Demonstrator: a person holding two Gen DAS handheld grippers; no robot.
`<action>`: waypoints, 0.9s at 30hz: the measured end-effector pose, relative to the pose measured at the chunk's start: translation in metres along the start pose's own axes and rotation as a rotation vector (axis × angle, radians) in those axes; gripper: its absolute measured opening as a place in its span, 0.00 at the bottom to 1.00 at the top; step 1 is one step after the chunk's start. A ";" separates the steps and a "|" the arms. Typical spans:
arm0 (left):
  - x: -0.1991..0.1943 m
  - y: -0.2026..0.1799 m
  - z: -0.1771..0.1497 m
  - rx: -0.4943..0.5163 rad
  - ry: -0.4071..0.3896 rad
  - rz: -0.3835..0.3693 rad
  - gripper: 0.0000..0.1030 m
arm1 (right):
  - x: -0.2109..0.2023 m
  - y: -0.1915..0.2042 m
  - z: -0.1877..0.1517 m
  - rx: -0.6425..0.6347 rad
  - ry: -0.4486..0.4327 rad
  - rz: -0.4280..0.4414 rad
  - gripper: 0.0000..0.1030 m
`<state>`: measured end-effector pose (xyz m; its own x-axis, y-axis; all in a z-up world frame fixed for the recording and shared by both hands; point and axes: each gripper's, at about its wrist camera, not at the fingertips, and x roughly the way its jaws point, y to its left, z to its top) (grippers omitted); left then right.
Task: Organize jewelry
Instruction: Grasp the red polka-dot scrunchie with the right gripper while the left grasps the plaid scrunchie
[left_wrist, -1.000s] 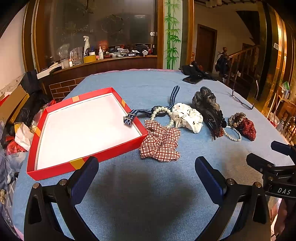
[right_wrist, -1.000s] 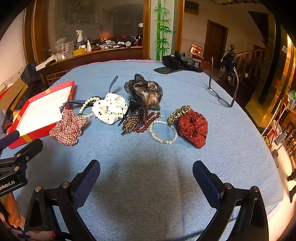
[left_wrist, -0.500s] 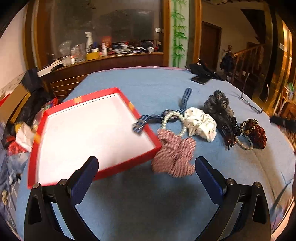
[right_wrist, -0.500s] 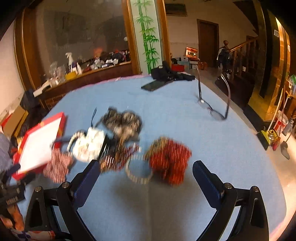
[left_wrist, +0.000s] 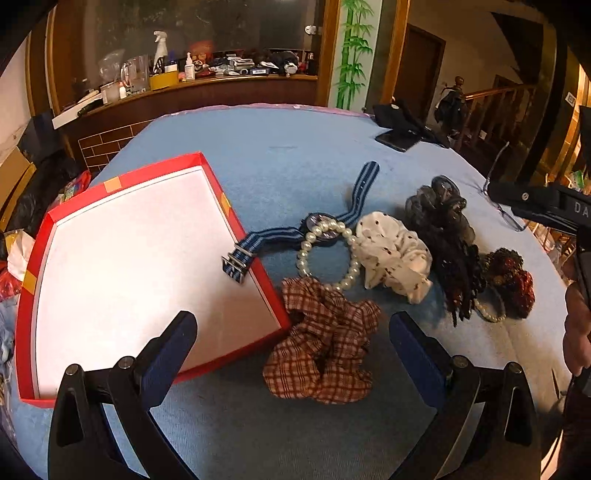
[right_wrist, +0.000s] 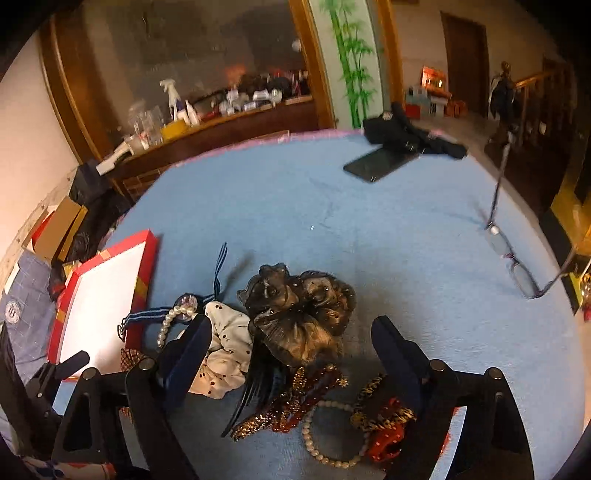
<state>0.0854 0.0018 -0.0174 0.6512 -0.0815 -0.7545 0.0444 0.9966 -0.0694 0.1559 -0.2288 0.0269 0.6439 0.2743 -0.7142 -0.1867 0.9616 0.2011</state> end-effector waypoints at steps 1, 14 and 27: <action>-0.003 -0.001 -0.003 0.010 -0.008 0.005 1.00 | -0.003 -0.003 -0.003 0.002 -0.015 0.004 0.88; 0.006 -0.014 -0.016 0.054 -0.006 0.072 1.00 | -0.056 -0.087 -0.060 0.240 -0.043 -0.132 0.88; 0.033 -0.041 -0.011 0.106 -0.016 0.248 0.59 | -0.008 -0.092 -0.077 0.179 0.091 -0.029 0.89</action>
<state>0.0967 -0.0417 -0.0470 0.6642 0.1645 -0.7293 -0.0397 0.9819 0.1852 0.1109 -0.3196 -0.0374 0.5756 0.2529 -0.7777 -0.0286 0.9566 0.2899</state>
